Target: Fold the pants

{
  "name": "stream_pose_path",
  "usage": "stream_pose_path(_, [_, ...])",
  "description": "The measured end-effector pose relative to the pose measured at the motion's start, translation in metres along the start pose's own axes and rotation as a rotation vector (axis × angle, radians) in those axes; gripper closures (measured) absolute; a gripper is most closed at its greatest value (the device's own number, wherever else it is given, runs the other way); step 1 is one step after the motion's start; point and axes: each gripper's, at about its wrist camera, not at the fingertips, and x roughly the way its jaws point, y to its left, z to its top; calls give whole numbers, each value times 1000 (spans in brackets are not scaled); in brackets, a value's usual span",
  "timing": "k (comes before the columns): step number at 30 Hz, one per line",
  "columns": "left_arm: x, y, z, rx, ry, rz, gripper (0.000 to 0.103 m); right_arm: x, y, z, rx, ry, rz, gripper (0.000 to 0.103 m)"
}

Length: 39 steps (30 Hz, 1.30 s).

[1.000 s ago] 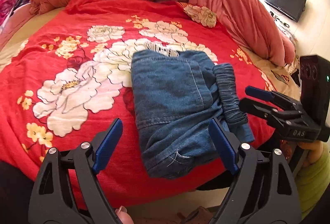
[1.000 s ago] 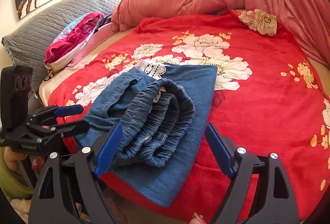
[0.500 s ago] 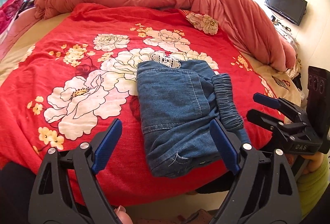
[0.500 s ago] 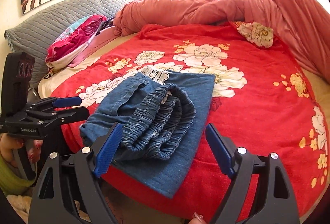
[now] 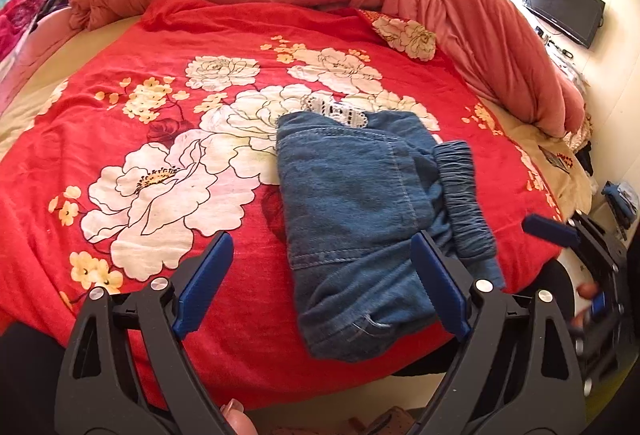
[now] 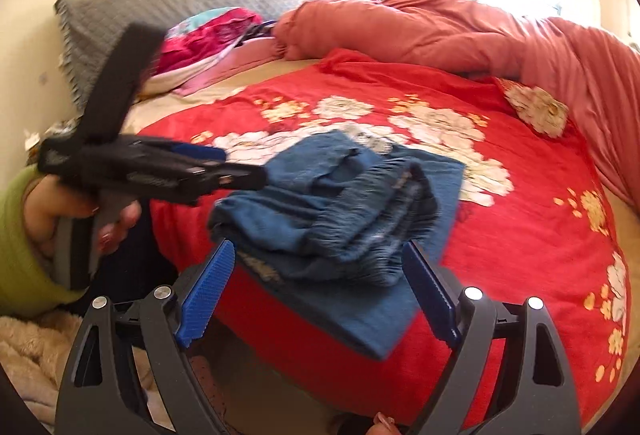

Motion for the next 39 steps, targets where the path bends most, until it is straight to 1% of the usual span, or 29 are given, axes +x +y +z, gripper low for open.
stream_pose_path(2, [4,3,3,6,5,13,19,3,6,0,-5,-3,21,19])
stream_pose_path(5, [10,8,9,23,5,39,19,10,13,2,-22,4,30,24])
stream_pose_path(7, [16,12,17,32,17,57,19,14,17,4,-38,5,39,31])
stream_pose_path(8, [20,14,22,38,25,58,19,17,21,6,-54,5,31,32])
stream_pose_path(9, [25,16,26,43,38,66,19,19,23,7,-68,5,24,36])
stream_pose_path(10, [30,17,30,47,55,71,19,22,25,10,-84,8,25,45])
stream_pose_path(12, [43,20,40,57,91,60,19,29,30,15,-115,19,41,53])
stream_pose_path(13, [47,20,44,61,104,59,19,34,33,17,-135,25,44,53])
stream_pose_path(14, [54,19,48,70,121,44,19,38,36,19,-158,34,36,54])
stream_pose_path(17, [67,19,54,74,134,36,20,51,50,22,-269,37,18,54])
stream_pose_path(18, [70,20,55,70,133,30,20,56,52,21,-289,38,16,59])
stream_pose_path(19, [73,20,56,66,132,20,20,64,54,19,-304,59,33,78])
stream_pose_path(20, [75,21,55,60,127,9,20,70,56,16,-312,90,70,84])
stream_pose_path(21, [77,23,54,56,125,2,20,72,59,13,-328,105,89,89])
stream_pose_path(22, [79,24,52,50,126,-6,20,71,64,7,-364,116,100,91])
stream_pose_path(23, [80,25,50,41,122,-19,19,67,69,1,-405,117,103,91])
stream_pose_path(24, [81,27,49,33,117,-27,19,65,68,-2,-398,116,117,91])
stream_pose_path(26, [83,28,48,29,109,-39,19,69,59,-8,-324,130,123,91])
stream_pose_path(29, [84,27,47,38,89,-42,18,74,54,-12,-273,119,127,90])
stream_pose_path(32, [83,28,47,52,74,-44,18,76,52,-10,-275,114,150,82])
stream_pose_path(33, [82,27,46,62,66,-43,18,75,51,-10,-273,115,160,76])
stream_pose_path(34, [83,26,46,80,56,-32,16,74,52,-9,-268,113,169,71])
stream_pose_path(35, [84,25,46,92,56,-20,15,72,53,-8,-266,108,169,69])
stream_pose_path(37, [82,25,46,94,51,-19,15,65,58,-8,-260,96,175,61])
stream_pose_path(39, [80,23,46,110,40,-10,15,58,57,-5,-241,70,181,60])
